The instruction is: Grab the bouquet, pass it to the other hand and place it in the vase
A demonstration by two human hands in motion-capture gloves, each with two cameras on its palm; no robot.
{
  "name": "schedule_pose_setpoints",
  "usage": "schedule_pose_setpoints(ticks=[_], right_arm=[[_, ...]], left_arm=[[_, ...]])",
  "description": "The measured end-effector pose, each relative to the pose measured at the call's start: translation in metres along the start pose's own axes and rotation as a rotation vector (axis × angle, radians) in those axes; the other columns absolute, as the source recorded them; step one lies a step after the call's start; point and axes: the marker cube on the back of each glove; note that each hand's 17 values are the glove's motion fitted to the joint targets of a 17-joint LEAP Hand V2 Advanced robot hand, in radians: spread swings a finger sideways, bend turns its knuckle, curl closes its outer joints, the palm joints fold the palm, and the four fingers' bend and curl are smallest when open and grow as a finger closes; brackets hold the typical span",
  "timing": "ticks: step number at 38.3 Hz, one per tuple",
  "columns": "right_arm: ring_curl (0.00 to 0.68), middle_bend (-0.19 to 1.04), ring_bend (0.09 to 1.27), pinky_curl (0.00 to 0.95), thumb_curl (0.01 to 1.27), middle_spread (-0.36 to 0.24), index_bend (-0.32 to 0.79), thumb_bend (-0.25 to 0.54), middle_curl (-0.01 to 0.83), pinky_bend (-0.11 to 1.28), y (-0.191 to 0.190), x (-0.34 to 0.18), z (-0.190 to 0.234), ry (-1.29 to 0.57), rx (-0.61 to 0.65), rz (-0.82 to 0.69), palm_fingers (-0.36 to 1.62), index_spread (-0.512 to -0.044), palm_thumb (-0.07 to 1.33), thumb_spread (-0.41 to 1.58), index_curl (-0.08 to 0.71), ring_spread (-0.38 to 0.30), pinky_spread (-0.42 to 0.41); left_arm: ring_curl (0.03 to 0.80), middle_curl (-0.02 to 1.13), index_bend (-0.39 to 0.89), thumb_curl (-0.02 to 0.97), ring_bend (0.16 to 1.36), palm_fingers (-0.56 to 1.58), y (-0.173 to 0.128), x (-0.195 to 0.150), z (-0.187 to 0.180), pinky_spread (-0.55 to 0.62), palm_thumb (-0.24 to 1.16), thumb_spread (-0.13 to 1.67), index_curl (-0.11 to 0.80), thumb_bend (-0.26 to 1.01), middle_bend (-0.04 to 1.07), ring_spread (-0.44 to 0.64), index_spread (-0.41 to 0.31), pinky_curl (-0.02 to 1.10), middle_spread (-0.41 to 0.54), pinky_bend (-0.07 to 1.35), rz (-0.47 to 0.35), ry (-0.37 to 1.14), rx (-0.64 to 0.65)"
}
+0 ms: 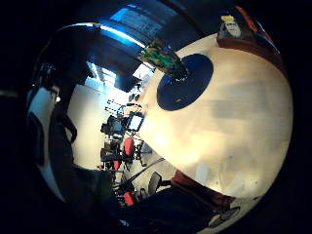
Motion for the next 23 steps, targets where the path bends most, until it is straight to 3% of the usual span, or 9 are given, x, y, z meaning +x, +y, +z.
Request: schedule_pose_setpoints(ticks=[6, 11, 17, 19, 23], right_arm=[[0.537, 0.79, 0.94, 0.501, 0.68, -0.162, 0.45, -0.054, 0.593, 0.71, -0.011, -0.001, -0.010, 0.039, -0.085, -0.006, 1.27, -0.229, 0.89, 0.51, 0.579, -0.196, -0.274], [0.477, 0.60, 0.80, 0.465, 0.65, -0.173, 0.23, -0.063, 0.524, 0.71, -0.024, -0.009, -0.028, 0.033, -0.162, -0.003, 1.04, -0.255, 0.79, 0.63, 0.518, -0.219, -0.292], [0.433, 0.43, 0.67, 0.431, 0.57, -0.186, 0.12, -0.078, 0.460, 0.58, -0.048, -0.020, -0.060, 0.071, -0.183, 0.036, 0.83, -0.297, 0.60, 0.85, 0.461, -0.241, -0.226], [0.417, 0.35, 0.62, 0.422, 0.55, -0.183, 0.12, -0.072, 0.434, 0.56, -0.057, -0.025, -0.074, 0.109, -0.151, 0.038, 0.70, -0.308, 0.55, 0.89, 0.447, -0.230, -0.192], [0.387, 0.31, 0.57, 0.391, 0.52, -0.184, 0.13, -0.050, 0.412, 0.50, -0.076, -0.027, -0.096, 0.165, -0.094, 0.041, 0.66, -0.329, 0.51, 0.95, 0.415, -0.222, -0.152]], left_arm=[[0.465, 0.57, 0.55, 0.564, 0.81, 1.51, -0.014, 0.022, -0.010, -0.36, 0.81, 0.54, 0.478, 0.00, 0.71, -0.34, -0.319, 0.46, -0.297, 0.54, 0.046, -0.019, 0.100], [0.490, 0.59, 0.62, 0.606, 0.85, 1.47, -0.036, 0.052, -0.023, -0.38, 0.84, 0.50, 0.515, -0.01, 0.76, -0.36, -0.346, 0.48, -0.317, 0.58, 0.063, 0.014, 0.172], [0.507, 0.61, 0.65, 0.644, 0.88, 1.44, -0.071, 0.094, -0.050, -0.39, 0.85, 0.48, 0.546, -0.02, 0.79, -0.37, -0.365, 0.49, -0.330, 0.61, 0.095, 0.005, 0.318], [0.511, 0.61, 0.67, 0.654, 0.89, 1.43, -0.085, 0.110, -0.063, -0.40, 0.85, 0.47, 0.555, -0.02, 0.80, -0.37, -0.368, 0.50, -0.332, 0.62, 0.120, -0.013, 0.389], [0.518, 0.62, 0.68, 0.675, 0.90, 1.41, -0.110, 0.129, -0.081, -0.40, 0.85, 0.47, 0.568, -0.03, 0.82, -0.37, -0.373, 0.50, -0.335, 0.63, 0.151, -0.028, 0.496]])
